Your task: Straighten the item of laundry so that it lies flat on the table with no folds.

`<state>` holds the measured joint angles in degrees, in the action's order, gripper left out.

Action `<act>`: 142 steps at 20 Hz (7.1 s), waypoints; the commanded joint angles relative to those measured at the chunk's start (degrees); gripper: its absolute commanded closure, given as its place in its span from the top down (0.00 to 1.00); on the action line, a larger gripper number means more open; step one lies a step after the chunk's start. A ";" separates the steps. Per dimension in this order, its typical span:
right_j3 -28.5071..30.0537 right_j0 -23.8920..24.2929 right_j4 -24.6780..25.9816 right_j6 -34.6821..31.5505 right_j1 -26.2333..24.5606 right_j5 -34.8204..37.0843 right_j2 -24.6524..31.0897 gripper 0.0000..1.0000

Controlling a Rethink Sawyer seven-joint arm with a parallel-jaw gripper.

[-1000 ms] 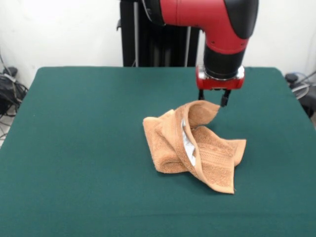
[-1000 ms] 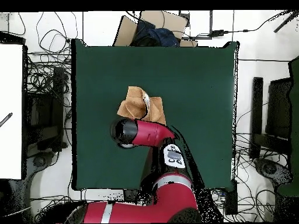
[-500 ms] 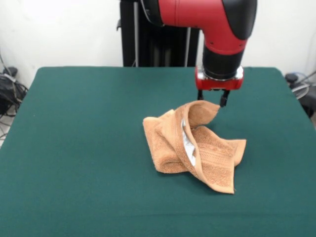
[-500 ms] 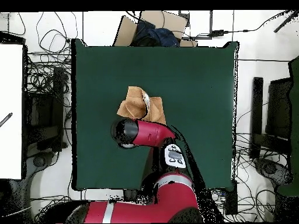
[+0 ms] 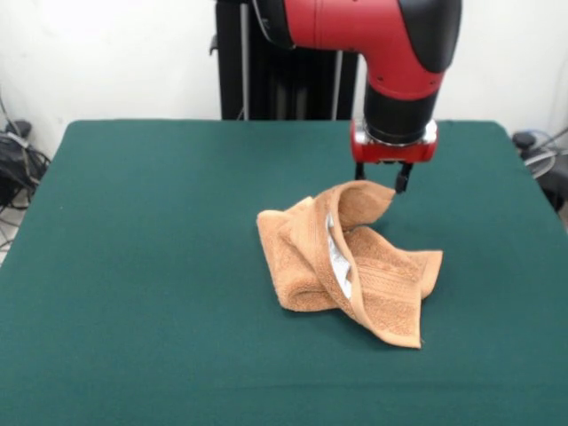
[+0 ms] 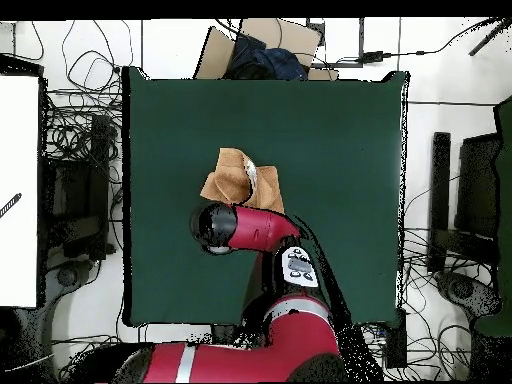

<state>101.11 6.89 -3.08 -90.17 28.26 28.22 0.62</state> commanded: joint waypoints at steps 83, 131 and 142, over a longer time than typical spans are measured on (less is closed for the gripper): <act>-12.18 -2.08 -7.02 -10.01 -1.88 20.23 3.76 1.00; -8.10 2.27 -5.34 -6.22 -1.47 17.18 5.47 1.00; -8.87 2.54 -6.43 -6.53 -2.71 18.30 6.00 1.00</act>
<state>88.13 9.08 -8.30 -90.17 27.67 50.48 1.26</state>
